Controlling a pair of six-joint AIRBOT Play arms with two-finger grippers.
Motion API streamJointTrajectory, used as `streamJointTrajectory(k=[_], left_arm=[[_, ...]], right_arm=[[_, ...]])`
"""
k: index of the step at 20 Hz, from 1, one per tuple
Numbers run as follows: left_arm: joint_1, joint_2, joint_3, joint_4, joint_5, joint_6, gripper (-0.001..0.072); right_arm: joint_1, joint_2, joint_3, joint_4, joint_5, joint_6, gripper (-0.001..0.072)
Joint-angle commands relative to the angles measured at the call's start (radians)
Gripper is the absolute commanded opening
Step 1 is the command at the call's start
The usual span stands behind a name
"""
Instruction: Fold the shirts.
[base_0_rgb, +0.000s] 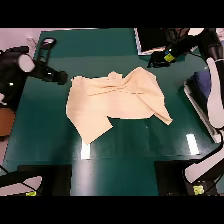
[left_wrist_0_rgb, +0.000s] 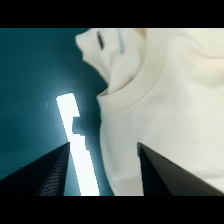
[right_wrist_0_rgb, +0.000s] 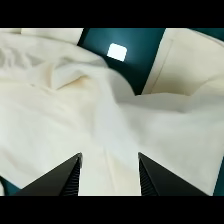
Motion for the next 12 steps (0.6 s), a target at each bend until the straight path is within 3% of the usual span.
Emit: streamJointTrajectory(k=[1, 5, 8, 12], left_arm=[[0.148, 0.049, -0.032, -0.106, -0.165, -0.017, 0.0505], [0.222, 0.104, -0.319, -0.254, -0.134, 0.009, 0.0505], [0.222, 0.104, -0.516, -0.367, -0.026, 0.010, 0.0505], [0.211, 0.103, -0.630, -0.538, 0.107, 0.082, 0.0504]], right_arm=[[-0.036, 0.083, -0.071, 0.106, 0.061, -0.039, 0.0408], [-0.023, 0.256, -0.300, 0.133, -0.018, -0.068, 0.0408], [-0.003, 0.358, -0.429, 0.148, -0.114, -0.068, 0.0408], [-0.003, 0.417, -0.493, 0.151, -0.148, -0.068, 0.0408]])
